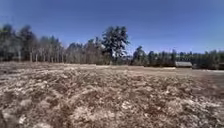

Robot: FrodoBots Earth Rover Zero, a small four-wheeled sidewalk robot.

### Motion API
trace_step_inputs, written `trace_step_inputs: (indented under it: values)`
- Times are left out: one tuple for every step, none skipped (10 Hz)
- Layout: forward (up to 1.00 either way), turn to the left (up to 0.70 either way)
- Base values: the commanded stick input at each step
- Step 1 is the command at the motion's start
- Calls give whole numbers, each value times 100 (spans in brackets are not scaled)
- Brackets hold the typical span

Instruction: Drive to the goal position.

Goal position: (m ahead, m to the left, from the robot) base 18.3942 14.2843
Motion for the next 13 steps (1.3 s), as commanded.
trace_step_inputs:
  values:
    - [70,0]
    - [70,0]
    - [70,0]
    - [70,0]
    - [70,-1]
    - [70,-18]
    - [70,-16]
    - [70,-1]
    - [70,0]
    - [70,0]
    - [70,0]
    - [70,0]
    - [70,0]
